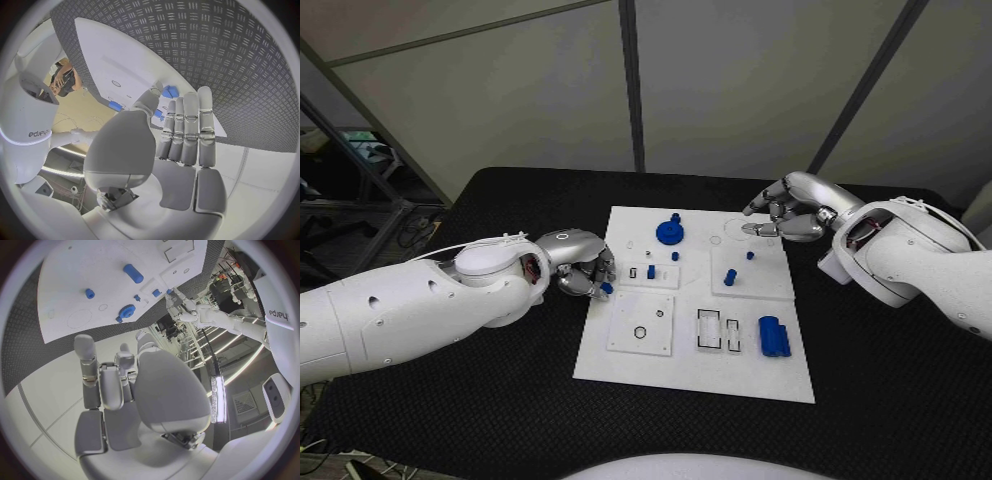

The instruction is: Assemble the parts on the task board

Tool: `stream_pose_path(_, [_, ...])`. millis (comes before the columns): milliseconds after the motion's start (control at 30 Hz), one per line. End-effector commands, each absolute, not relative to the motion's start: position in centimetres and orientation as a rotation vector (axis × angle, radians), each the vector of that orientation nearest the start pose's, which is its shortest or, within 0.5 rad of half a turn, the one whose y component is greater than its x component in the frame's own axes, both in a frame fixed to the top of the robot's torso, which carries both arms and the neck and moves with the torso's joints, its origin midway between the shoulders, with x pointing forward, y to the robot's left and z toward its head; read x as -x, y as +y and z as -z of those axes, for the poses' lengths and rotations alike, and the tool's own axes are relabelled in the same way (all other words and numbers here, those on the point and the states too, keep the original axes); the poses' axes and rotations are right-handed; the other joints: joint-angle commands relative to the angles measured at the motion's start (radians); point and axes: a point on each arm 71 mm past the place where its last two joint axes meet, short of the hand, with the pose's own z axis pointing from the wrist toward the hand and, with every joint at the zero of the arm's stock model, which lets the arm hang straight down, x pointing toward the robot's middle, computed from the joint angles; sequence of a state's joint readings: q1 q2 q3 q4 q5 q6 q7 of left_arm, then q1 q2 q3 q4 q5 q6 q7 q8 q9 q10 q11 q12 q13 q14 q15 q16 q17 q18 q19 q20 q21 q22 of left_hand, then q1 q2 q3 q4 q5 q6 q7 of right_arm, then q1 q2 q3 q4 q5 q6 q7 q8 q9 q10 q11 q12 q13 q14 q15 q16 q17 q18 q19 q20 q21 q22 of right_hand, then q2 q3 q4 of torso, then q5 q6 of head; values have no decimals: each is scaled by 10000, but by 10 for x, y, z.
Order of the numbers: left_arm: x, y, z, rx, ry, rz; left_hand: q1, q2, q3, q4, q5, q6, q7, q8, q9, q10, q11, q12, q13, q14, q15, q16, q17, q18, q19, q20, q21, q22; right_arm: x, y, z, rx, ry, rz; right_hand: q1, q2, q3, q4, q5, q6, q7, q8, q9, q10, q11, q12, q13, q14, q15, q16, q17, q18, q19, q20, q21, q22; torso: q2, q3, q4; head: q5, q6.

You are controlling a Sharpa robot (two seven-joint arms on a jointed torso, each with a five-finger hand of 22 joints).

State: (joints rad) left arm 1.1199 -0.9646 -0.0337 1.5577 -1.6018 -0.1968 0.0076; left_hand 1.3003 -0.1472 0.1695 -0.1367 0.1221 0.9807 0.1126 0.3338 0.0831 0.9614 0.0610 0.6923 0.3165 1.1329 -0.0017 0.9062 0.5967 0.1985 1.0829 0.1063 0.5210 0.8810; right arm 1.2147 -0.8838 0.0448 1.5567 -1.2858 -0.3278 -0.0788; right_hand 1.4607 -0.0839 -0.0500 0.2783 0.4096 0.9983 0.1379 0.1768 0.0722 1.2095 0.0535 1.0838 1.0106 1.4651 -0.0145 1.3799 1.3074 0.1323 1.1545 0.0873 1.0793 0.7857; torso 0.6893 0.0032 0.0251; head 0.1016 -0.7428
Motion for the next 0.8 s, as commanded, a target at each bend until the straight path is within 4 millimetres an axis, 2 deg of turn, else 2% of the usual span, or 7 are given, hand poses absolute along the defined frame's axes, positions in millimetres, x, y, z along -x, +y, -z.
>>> stream_pose_path(33, [-456,238,222,-3862,17968,5883,88,40,-77,8,-34,4,-6,-40,-14,-64,-31,73,-17,19,16,43,-13,-165,43,34,-39,-15,-493,-211,141,-215,15911,-7582,26,6,21,47,54,-31,-19,28,-12,-21,-36,-63,-16,466,-85,-52,119,158,43,-8,-27,16,-5,4,0,-16,-20])
stream_pose_path(400, [-458,238,229,-4067,18761,5220,166,158,-124,5,-35,102,-47,-12,-39,-53,-53,140,-56,26,3,109,-21,-165,87,25,-59,-17,-493,-211,142,-207,15943,-7587,26,6,21,47,54,-31,-19,28,-12,-21,-36,-63,-16,466,-85,-52,119,158,43,-8,-27,16,-6,5,0,-63,-55])
stream_pose_path(800, [-458,242,231,-4013,19066,4873,225,178,-240,-19,-45,52,-5,-72,-107,-213,-6,129,-142,-98,35,112,-62,-177,63,36,-129,-34,-493,-211,142,-214,15954,-7572,28,5,24,47,52,-17,-24,43,-9,-5,-40,-45,-3,471,-88,-48,129,154,63,-9,-18,35,-6,1,9,-88,-66])
